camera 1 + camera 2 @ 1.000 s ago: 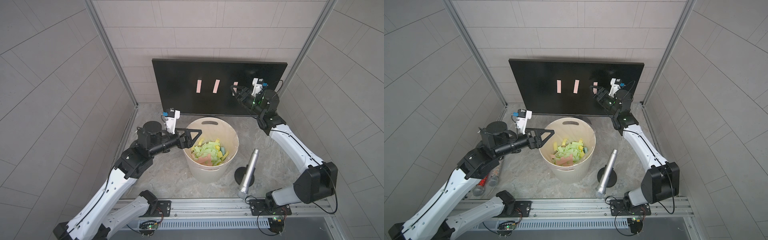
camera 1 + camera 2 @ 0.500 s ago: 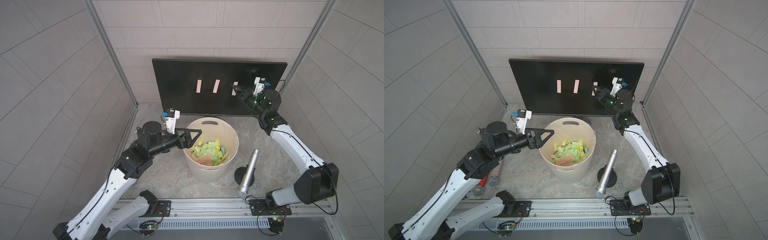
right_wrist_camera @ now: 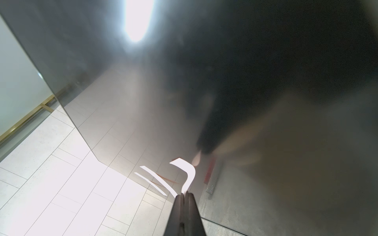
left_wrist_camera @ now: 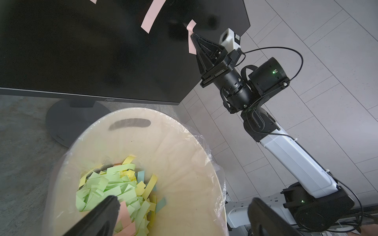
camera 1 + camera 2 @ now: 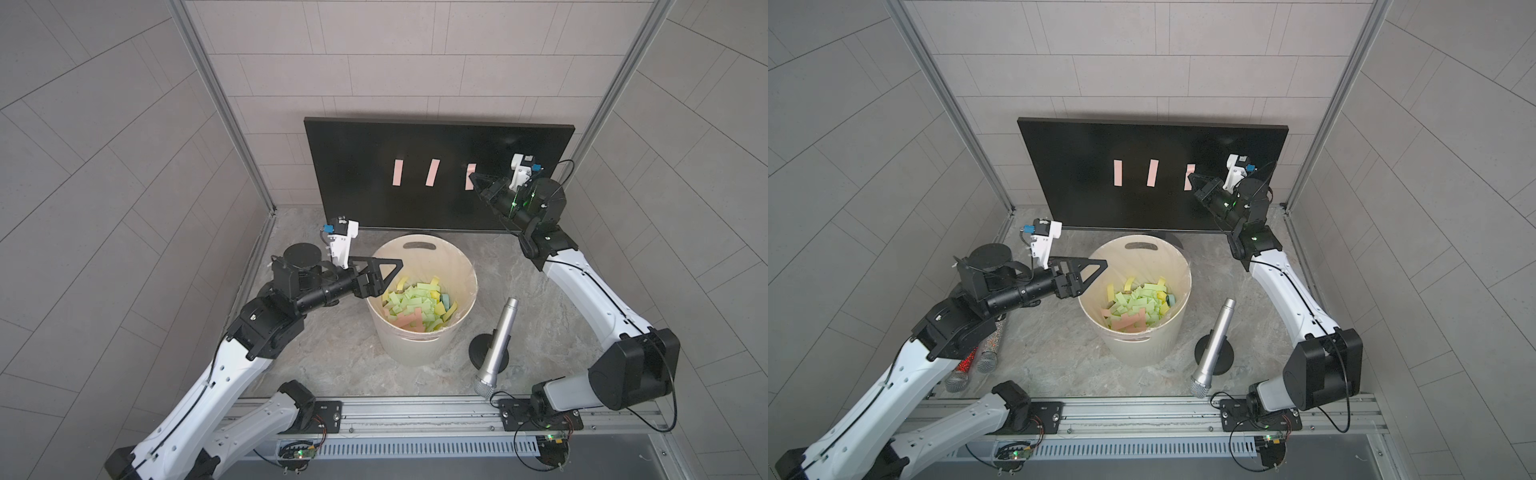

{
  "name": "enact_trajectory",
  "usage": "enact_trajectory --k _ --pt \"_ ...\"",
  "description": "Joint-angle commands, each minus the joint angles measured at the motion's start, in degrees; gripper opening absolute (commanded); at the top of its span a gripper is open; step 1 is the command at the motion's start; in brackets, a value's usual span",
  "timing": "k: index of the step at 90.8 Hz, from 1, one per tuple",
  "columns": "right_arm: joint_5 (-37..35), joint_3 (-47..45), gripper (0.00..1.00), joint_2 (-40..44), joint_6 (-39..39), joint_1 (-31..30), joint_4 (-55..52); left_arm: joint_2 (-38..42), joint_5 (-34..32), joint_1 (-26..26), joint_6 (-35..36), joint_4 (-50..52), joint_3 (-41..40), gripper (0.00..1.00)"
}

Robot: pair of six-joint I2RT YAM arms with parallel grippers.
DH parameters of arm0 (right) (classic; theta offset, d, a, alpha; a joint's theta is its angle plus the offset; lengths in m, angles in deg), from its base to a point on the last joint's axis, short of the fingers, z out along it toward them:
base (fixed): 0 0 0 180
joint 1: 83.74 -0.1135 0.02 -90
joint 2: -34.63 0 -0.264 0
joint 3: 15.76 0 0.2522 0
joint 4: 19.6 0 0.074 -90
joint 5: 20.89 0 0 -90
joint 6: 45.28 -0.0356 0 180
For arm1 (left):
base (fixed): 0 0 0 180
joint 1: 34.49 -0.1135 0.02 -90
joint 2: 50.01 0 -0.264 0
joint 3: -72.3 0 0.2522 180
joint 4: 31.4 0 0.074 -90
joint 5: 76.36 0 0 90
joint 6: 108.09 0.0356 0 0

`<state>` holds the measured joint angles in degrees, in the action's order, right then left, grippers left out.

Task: Remove the sticky note from the monitor
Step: Tear off the sticky note from the monitor, then place the sticky note in the trash bin.

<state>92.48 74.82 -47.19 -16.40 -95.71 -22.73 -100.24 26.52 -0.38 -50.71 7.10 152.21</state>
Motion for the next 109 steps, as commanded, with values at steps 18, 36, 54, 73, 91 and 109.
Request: enact_trajectory --k 18,36,54,73,91,109 --pt "1.2 0.0 0.00 4.1 -0.6 0.3 -1.1 1.4 0.7 -0.4 -0.5 -0.4 -0.1 1.00" --pt "2.2 -2.2 0.00 6.5 -1.6 0.0 -1.3 2.1 0.7 -0.4 -1.3 0.0 -0.3 1.00" --pt "2.8 -4.1 0.00 9.7 -1.3 -0.8 -2.9 3.0 0.5 -0.4 -2.4 0.5 -0.4 1.00" --pt "2.8 -5.4 0.00 13.2 0.9 -3.8 -6.4 3.6 -0.3 -0.3 -3.3 2.1 0.0 1.00" --pt "1.0 -4.6 0.00 16.3 5.9 -9.8 -11.5 3.3 -0.7 -0.4 -4.4 3.0 0.5 1.00" --pt "-3.9 -5.7 0.00 19.3 11.5 -18.2 -16.8 3.3 -1.4 -0.4 -5.2 3.5 0.6 1.00"
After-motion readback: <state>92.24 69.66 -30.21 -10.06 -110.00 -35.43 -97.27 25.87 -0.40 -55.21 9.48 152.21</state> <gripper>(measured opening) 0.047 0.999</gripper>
